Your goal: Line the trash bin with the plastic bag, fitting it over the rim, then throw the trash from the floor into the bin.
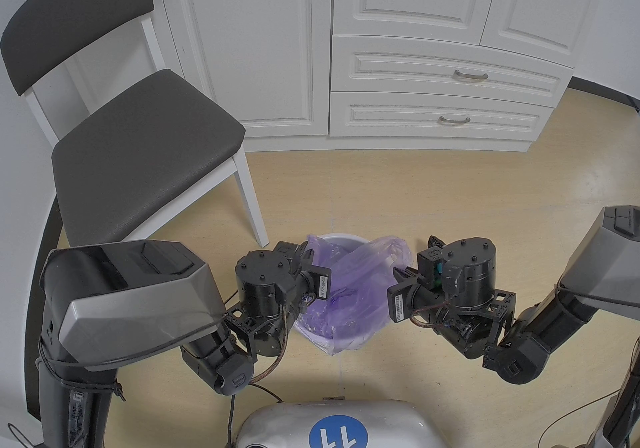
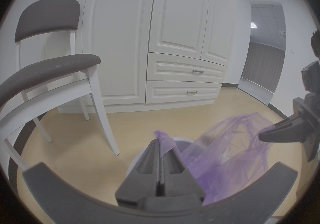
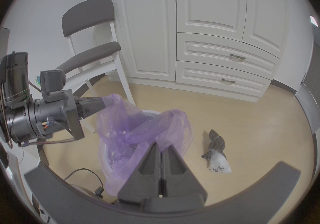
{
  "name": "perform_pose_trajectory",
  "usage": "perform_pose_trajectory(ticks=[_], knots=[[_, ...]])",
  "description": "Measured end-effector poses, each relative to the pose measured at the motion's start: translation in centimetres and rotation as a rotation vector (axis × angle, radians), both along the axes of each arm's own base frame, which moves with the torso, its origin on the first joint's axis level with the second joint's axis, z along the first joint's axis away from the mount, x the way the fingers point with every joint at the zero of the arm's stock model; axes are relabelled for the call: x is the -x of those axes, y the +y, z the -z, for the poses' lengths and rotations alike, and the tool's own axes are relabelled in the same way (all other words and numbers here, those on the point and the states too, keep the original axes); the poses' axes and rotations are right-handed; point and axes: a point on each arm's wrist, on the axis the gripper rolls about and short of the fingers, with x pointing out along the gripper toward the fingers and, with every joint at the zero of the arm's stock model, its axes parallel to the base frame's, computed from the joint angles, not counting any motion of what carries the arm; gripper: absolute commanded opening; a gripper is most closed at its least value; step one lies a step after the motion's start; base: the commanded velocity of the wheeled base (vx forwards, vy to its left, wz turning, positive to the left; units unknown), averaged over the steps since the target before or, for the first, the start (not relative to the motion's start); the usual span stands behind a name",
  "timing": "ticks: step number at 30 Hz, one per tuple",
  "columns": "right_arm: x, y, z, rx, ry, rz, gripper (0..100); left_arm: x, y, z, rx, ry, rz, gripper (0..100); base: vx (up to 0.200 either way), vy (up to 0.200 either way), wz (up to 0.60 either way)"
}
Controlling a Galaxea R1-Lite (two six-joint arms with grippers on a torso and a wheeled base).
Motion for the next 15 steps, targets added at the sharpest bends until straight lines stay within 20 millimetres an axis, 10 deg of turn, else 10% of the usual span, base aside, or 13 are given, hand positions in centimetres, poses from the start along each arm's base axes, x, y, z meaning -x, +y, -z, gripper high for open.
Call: perform_pose_trajectory(ticks=[15], knots=[[-0.2, -1.9, -0.7, 0.027, -0.011, 0.006, 0, 0.6, 1.7, -0.2, 0.023, -0.022, 0.104, 0, 0.0, 0.0, 0.0]])
